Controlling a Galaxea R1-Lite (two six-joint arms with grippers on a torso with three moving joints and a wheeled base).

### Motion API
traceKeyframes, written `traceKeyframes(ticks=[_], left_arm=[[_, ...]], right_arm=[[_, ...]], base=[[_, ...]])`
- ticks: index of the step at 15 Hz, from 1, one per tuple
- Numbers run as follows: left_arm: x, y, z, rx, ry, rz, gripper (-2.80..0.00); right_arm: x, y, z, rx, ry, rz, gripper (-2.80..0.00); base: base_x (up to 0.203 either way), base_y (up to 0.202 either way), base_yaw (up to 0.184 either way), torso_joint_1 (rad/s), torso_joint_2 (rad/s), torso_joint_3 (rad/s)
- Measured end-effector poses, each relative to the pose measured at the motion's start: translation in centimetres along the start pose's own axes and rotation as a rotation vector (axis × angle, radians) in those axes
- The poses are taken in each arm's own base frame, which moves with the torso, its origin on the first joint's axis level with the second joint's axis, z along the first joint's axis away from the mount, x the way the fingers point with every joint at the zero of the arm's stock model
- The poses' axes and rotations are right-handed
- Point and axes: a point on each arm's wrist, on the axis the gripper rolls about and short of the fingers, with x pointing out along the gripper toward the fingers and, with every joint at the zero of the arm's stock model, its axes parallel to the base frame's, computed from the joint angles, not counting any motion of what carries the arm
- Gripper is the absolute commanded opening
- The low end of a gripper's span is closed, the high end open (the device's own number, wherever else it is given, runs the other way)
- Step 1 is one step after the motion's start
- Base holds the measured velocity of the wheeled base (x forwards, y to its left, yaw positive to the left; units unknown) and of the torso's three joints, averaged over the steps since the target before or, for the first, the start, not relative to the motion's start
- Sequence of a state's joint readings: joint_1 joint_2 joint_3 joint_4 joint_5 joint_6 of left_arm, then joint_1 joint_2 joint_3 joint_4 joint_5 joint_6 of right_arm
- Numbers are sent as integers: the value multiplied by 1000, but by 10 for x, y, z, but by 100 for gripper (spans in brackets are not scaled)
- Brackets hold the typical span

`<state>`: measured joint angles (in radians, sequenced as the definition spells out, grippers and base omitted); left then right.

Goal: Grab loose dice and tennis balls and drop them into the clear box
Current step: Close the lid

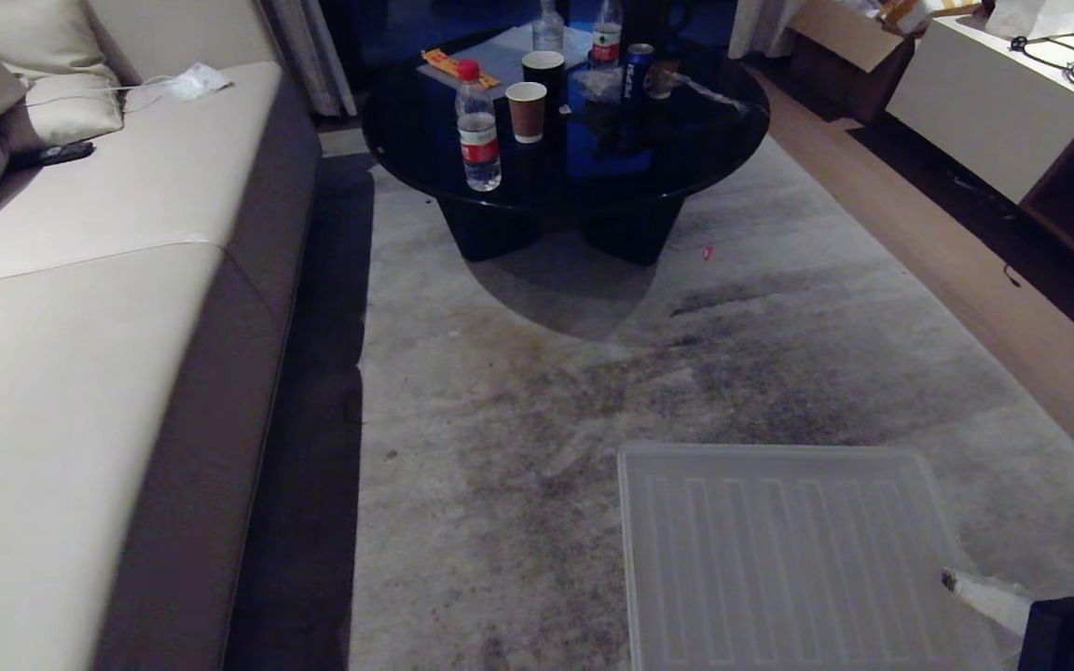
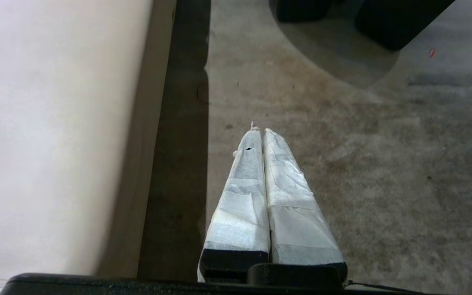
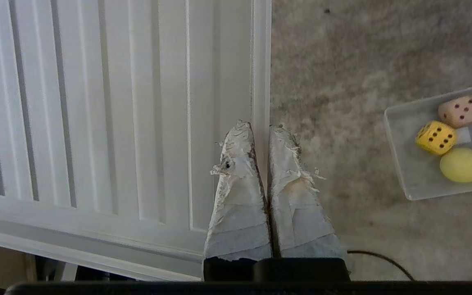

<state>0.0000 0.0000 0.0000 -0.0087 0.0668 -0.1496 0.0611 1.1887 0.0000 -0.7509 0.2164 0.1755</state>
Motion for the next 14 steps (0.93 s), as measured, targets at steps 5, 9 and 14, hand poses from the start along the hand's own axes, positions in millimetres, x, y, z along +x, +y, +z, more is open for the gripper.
traceKeyframes(ticks=[5,9,14], left_arm=[[0,0,0,0,0,0,-280],[0,0,0,0,0,0,-280],[0,0,0,-1,0,0,-280]], right_arm=[[0,0,0,1,2,-1,-280],[0,0,0,2,3,-1,-280],[1,0,0,3,4,-1,-280]], base=[[0,0,0,3,3,-195],[0,0,0,0,3,-201],[0,0,0,3,3,-199]])
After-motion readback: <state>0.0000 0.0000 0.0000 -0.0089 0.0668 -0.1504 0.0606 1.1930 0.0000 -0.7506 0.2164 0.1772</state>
